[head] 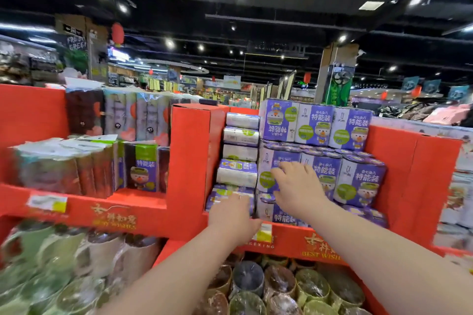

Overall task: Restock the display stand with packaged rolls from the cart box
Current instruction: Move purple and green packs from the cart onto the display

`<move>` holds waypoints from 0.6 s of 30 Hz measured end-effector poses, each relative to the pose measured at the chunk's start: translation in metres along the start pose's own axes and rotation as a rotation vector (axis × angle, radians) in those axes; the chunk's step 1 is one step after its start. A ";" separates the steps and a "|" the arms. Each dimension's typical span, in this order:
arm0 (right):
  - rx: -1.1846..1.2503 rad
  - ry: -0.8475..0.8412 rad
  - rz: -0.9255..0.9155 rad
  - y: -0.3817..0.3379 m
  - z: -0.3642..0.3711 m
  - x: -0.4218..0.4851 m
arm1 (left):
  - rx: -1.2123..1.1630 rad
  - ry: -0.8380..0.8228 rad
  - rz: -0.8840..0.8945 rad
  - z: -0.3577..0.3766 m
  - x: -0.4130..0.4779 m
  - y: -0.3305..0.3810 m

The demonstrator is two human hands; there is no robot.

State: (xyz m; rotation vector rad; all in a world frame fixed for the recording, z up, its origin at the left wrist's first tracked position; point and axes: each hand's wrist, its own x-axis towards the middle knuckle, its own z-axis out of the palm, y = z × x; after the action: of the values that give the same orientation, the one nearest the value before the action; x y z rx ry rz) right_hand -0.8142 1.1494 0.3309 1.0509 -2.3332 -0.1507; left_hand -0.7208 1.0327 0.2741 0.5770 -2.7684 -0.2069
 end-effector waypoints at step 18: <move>0.307 -0.280 -0.510 -0.131 -0.004 -0.242 | 0.304 -0.179 -0.440 0.023 -0.345 -0.027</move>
State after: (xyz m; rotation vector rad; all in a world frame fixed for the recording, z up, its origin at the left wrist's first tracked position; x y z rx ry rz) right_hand -0.5986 1.2342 0.1827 1.8746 -2.3227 -0.1418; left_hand -0.4170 1.1520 0.1558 1.3047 -2.8227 0.0772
